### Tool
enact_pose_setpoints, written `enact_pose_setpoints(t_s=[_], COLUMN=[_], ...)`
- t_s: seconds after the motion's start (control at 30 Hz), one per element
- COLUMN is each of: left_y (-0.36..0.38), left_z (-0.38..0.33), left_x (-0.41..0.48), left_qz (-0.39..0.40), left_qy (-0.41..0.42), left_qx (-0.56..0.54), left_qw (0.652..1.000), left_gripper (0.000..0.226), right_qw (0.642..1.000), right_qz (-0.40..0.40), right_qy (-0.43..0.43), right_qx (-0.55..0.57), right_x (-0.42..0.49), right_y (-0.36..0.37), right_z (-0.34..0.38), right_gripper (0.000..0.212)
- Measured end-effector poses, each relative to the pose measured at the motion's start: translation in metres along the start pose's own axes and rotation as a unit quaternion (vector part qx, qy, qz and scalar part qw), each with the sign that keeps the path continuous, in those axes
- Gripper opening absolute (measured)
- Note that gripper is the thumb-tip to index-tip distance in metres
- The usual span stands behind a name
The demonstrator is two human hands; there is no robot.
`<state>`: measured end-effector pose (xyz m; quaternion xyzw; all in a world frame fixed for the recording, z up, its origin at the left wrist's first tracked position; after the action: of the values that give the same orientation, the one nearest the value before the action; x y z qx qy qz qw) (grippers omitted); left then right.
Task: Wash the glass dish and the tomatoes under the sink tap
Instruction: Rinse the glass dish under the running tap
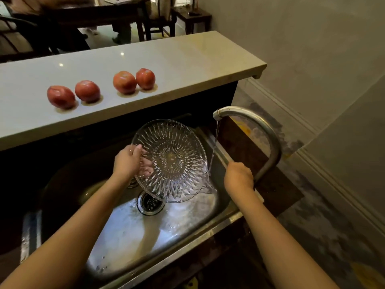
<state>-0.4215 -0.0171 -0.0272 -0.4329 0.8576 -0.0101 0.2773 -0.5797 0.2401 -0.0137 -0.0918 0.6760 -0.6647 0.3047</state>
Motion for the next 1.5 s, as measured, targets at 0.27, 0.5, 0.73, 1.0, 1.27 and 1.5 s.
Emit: enact_pose_setpoints(t_s=[0.27, 0.5, 0.73, 1.0, 1.27, 1.5], left_y=[0.014, 0.017, -0.006, -0.086, -0.188, -0.272], left_z=[-0.015, -0.021, -0.014, 0.019, 0.065, 0.112], left_x=[-0.014, -0.024, -0.028, -0.040, -0.082, -0.112], left_qz=[-0.024, -0.074, -0.080, -0.051, -0.131, -0.230], left_qy=[0.084, 0.154, 0.160, 0.033, 0.005, 0.005], left_qx=[0.087, 0.190, 0.160, -0.061, -0.160, -0.160], left_qw=[0.992, 0.967, 0.971, 0.996, 0.978, 0.960], left_gripper=[0.021, 0.019, 0.017, 0.021, 0.019, 0.016], right_qw=[0.997, 0.990, 0.979, 0.978, 0.909, 0.857], right_qz=[0.034, 0.037, 0.064, 0.032, 0.052, 0.094], right_qy=[-0.053, -0.109, -0.176, -0.198, -0.342, -0.384], right_qx=[-0.032, -0.080, -0.083, 0.054, 0.233, 0.330], right_x=[-0.004, -0.009, -0.001, 0.050, 0.043, 0.005], right_y=[-0.002, -0.005, -0.026, -0.012, 0.015, 0.041], right_z=[0.004, 0.013, 0.035, 0.127, 0.247, 0.333], right_gripper=[0.032, 0.032, 0.028, 0.055, 0.031, 0.021])
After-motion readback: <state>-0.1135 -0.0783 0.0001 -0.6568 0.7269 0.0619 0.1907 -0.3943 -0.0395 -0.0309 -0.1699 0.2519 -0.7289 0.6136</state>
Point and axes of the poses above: each hand's wrist, its own x-axis towards the middle knuckle, its own y-axis out of the palm, z = x × y, the point moved 7 cm from there along x, towards the middle knuckle, and after that the axes turned 14 degrees about -y, right-handed, at the moved point
